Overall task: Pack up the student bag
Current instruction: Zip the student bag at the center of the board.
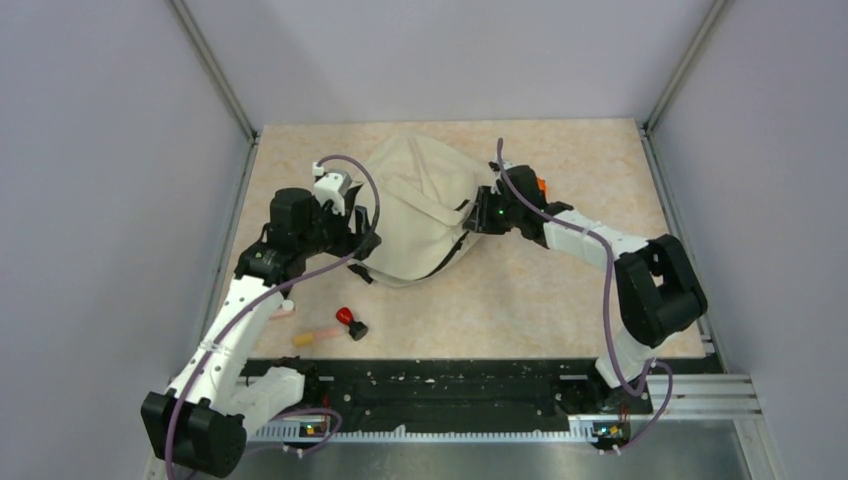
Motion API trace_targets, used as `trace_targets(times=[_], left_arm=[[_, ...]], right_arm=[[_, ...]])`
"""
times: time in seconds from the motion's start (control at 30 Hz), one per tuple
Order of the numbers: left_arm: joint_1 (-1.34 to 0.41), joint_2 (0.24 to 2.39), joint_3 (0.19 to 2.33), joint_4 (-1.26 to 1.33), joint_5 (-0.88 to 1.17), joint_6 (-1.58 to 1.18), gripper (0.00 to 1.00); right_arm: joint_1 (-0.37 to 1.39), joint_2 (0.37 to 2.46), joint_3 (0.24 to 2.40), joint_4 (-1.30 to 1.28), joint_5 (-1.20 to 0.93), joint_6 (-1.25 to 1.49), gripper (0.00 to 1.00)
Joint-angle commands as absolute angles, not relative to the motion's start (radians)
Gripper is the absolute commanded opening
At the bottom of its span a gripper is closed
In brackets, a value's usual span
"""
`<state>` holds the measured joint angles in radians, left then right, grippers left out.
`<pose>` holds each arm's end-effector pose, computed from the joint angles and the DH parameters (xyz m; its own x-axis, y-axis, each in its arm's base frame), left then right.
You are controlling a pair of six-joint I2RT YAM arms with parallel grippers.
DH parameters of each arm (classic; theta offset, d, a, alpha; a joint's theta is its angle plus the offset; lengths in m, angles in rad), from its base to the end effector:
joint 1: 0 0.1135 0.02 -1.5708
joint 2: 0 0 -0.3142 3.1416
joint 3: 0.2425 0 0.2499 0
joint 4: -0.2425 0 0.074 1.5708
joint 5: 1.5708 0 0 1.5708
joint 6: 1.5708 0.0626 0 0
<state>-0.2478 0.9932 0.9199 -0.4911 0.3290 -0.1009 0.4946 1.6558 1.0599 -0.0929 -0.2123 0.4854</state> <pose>0.1961 -0.0705 0.3475 -0.5660 0.0449 -0.8232 0.4420 0.8594 -0.2571 0.3330 0.1946 0.2541 -0.7781 0.0986 -0.6203 -0.2760 0.8335 0.4786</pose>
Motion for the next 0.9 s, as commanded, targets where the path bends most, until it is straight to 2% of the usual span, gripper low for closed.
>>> trace_targets(times=[0.0,0.27,0.57,0.87], left_arm=[[-0.251,0.989,0.925,-0.454,0.318,-0.086,0.81],[-0.252,0.988,0.916,-0.447,0.33,-0.087,0.81],[-0.255,0.97,0.894,-0.42,0.376,-0.115,0.81],[-0.308,0.947,0.87,-0.397,0.411,-0.146,0.79]], right_arm=[[0.506,1.61,1.049,-0.054,-0.22,0.507,0.28],[0.539,1.526,1.017,-0.081,-0.148,0.506,0.0],[0.806,1.353,0.856,0.033,0.136,0.527,0.0],[0.994,1.446,0.911,0.154,0.187,0.521,0.0]])
